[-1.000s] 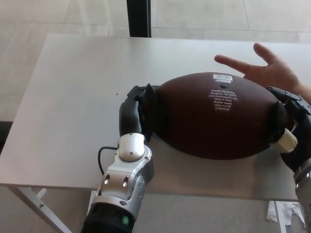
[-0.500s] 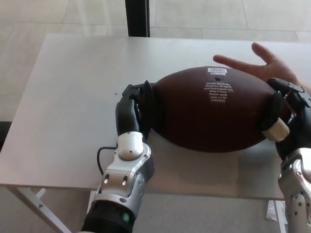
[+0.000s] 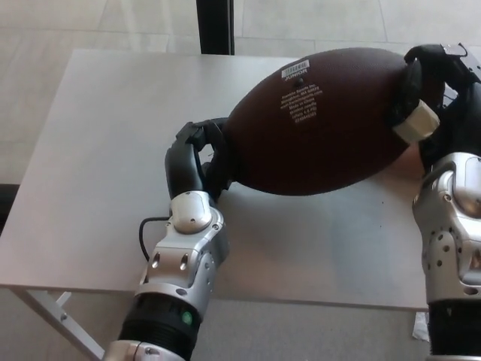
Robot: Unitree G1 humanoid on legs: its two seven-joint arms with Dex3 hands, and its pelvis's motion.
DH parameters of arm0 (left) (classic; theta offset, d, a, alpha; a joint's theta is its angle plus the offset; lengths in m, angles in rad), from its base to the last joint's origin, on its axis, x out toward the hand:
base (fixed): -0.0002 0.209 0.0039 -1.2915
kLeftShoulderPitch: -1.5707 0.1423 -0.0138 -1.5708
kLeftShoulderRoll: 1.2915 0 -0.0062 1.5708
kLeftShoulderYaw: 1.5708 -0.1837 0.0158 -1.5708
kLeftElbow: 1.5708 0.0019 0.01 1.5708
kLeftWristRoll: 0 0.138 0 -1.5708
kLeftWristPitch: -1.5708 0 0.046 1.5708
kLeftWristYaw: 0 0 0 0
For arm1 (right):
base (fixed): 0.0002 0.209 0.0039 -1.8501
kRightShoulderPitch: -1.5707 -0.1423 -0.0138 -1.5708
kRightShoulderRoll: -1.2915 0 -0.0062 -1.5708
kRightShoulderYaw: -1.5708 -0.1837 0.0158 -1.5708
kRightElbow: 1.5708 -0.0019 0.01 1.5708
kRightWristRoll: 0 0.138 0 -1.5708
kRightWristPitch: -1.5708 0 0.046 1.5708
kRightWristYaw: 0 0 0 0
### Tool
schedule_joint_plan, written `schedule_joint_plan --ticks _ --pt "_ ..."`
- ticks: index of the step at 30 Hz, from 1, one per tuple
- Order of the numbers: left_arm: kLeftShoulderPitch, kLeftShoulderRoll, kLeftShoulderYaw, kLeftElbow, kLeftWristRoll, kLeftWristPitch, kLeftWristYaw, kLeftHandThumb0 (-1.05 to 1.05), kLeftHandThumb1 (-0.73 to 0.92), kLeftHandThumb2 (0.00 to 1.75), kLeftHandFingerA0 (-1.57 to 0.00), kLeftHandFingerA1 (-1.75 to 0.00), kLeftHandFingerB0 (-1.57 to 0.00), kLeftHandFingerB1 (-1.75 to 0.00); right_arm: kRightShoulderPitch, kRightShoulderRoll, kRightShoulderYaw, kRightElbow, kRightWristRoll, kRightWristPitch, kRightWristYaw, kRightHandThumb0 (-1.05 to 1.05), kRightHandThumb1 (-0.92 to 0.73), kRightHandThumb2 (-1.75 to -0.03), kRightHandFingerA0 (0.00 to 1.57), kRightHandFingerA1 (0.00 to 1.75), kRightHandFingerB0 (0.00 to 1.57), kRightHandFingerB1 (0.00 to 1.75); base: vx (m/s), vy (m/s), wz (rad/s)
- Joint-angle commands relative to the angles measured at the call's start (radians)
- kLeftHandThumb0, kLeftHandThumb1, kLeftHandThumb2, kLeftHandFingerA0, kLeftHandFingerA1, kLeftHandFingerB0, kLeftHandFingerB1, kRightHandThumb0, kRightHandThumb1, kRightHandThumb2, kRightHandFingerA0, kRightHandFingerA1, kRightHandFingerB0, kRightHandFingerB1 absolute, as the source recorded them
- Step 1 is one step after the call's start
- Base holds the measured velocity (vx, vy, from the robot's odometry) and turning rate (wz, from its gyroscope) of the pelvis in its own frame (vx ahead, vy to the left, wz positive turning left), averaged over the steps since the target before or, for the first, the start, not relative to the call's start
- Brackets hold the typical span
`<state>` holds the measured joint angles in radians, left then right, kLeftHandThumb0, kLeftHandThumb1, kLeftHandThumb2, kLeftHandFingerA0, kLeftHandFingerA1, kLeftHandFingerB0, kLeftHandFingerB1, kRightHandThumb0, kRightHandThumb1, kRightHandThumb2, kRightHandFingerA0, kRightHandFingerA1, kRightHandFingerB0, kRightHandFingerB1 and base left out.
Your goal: The robot uses both its hands to grab the left and right ends of a football kept in the middle of the desk infront of it, lifts it up and places it in the palm of a person
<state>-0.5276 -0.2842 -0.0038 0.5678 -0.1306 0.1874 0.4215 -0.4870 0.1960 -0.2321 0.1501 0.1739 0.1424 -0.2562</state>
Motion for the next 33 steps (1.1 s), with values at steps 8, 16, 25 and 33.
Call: schedule_joint_plan --ticks 8,16,25,33 --pt "-0.751 -0.056 -0.057 0.258 0.056 0.212 -0.036 -0.22 0.61 0.74 -0.94 -1.34 -0.77 -1.08 -0.344 0.002 -0.203 0.066 0.118 -0.147 -0.256 -0.21 -0.49 -1.14 1.21 1.43 0.99 1.27 0.0 0.0 0.0" --pt "-0.86 -0.048 -0.095 0.367 0.099 0.249 -0.061 -0.19 0.6 0.6 -0.81 -1.28 -0.76 -0.78 -0.409 0.033 -0.319 0.126 0.255 -0.213 -0.243 -0.18 -0.58 -1.16 0.93 1.75 0.81 1.64 0.0 0.0 0.0" --pt "-0.965 -0.05 -0.199 0.498 0.198 0.252 -0.126 -0.32 0.54 0.57 -0.76 -1.29 -0.78 -0.7 -0.489 0.022 -0.454 0.153 0.356 -0.161 -0.323 -0.23 -0.71 -0.95 0.79 1.75 0.73 1.54 0.0 0.0 0.0" --pt "-0.886 -0.1 -0.275 0.594 0.234 0.239 -0.126 -0.21 0.69 0.6 -0.72 -1.35 -0.59 -0.64 -0.403 0.08 -0.596 0.169 0.606 -0.089 -0.157 -0.5 -0.92 -0.95 0.01 0.21 0.03 0.26 0.0 0.0 0.0"
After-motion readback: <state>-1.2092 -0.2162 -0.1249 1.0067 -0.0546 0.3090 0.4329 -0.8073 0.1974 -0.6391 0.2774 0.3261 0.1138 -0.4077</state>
